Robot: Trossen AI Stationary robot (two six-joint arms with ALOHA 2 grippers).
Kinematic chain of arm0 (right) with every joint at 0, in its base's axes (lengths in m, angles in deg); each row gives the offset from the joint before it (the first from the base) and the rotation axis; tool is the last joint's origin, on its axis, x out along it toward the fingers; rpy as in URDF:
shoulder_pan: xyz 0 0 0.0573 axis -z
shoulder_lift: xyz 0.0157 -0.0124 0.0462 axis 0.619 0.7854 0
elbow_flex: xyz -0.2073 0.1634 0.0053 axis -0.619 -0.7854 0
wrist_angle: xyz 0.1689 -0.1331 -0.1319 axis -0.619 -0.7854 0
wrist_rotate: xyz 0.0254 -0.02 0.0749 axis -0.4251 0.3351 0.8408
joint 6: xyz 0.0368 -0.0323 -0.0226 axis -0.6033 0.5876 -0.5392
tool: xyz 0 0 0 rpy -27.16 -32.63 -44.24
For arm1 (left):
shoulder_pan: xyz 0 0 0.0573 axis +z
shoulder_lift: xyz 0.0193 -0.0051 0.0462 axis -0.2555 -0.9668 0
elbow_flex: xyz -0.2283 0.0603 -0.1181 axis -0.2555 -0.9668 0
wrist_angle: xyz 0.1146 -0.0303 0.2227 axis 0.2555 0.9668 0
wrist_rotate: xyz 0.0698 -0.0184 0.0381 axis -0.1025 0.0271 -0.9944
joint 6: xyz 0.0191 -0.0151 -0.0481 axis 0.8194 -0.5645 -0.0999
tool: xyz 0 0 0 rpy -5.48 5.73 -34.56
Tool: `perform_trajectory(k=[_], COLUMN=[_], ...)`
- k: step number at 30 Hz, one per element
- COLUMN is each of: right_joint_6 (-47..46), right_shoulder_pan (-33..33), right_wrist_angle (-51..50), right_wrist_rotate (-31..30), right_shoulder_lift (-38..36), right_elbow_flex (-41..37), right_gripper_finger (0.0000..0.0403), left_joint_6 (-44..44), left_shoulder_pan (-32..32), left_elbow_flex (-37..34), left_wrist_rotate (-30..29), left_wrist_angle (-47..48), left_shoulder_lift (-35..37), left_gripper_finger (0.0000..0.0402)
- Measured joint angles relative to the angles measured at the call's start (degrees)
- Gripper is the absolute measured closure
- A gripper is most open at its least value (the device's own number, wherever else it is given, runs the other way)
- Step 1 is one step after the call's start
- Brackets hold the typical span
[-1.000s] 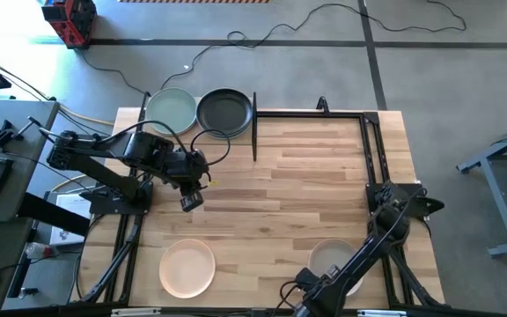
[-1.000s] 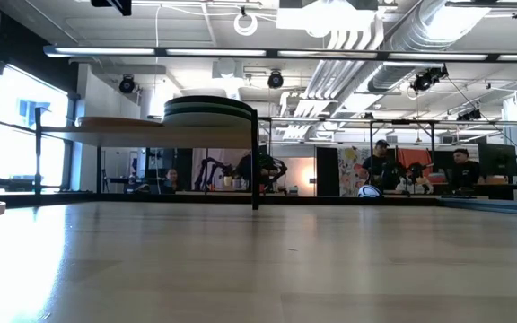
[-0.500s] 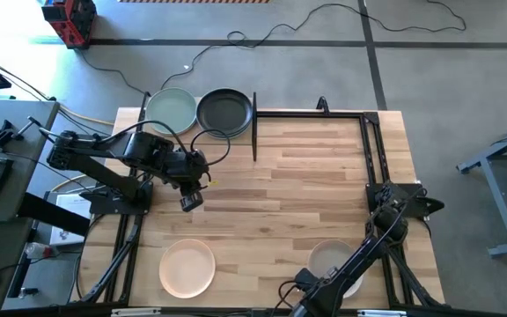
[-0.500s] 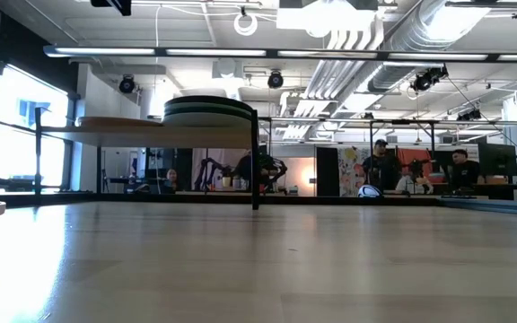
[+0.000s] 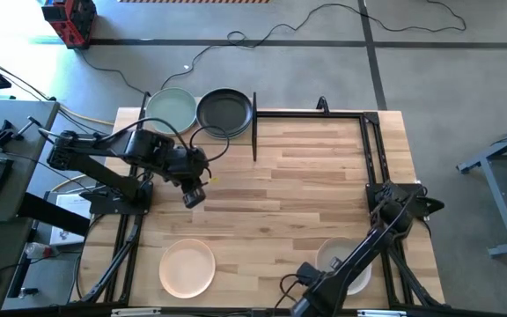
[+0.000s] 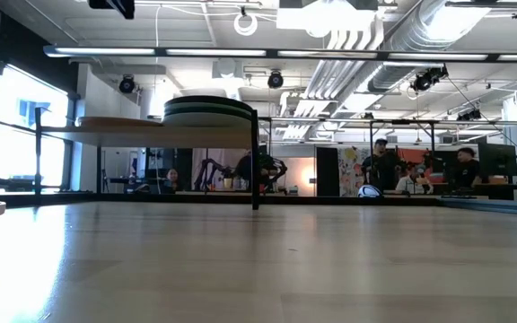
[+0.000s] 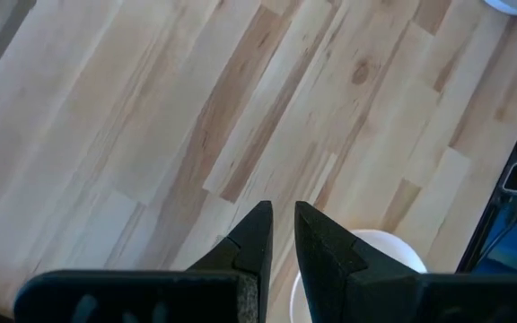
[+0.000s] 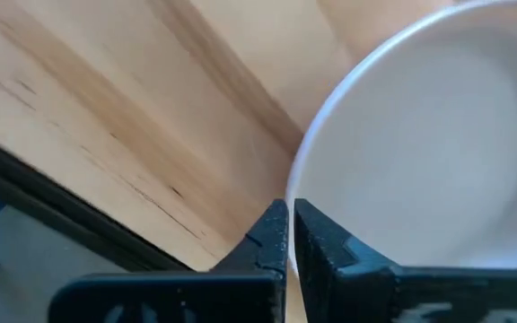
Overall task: Place and stack plates onto a shelf
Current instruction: Stack the gray plate on top of the light blue plate on the shelf
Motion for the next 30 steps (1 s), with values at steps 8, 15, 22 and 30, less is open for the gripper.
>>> perform_trajectory(k=[8, 15, 22, 30], right_joint_6=[0.55, 0.27, -0.08, -2.04], right_shoulder_pan=[1.27, 1.09, 1.13, 0.8], right_wrist_angle=[-1.93, -0.9, 0.66, 4.92], right_wrist_rotate=[-1.94, -1.83, -1.81, -0.91], right_shoulder_lift=[-1.87, -1.74, -1.74, -1.67], right_elbow_flex=[0.07, 0.09, 0.09, -4.83], right_gripper_finger=[0.0402, 0.0402, 0.0358, 0.0319], left_joint_6=[0.1, 2.03, 2.04, 2.06], left_shoulder_pan=[0.29, 0.29, 0.29, 0.29], left_elbow_flex=[0.0, 0.0, 0.0, 0.0], left_wrist_rotate=[0.0, 0.0, 0.0, 0.0], left_wrist_angle=[0.05, 0.07, 0.07, 0.06], left_shoulder_lift=[0.0, 0.0, 0.0, 0.0], left_gripper_finger=[0.036, 0.036, 0.036, 0.036])
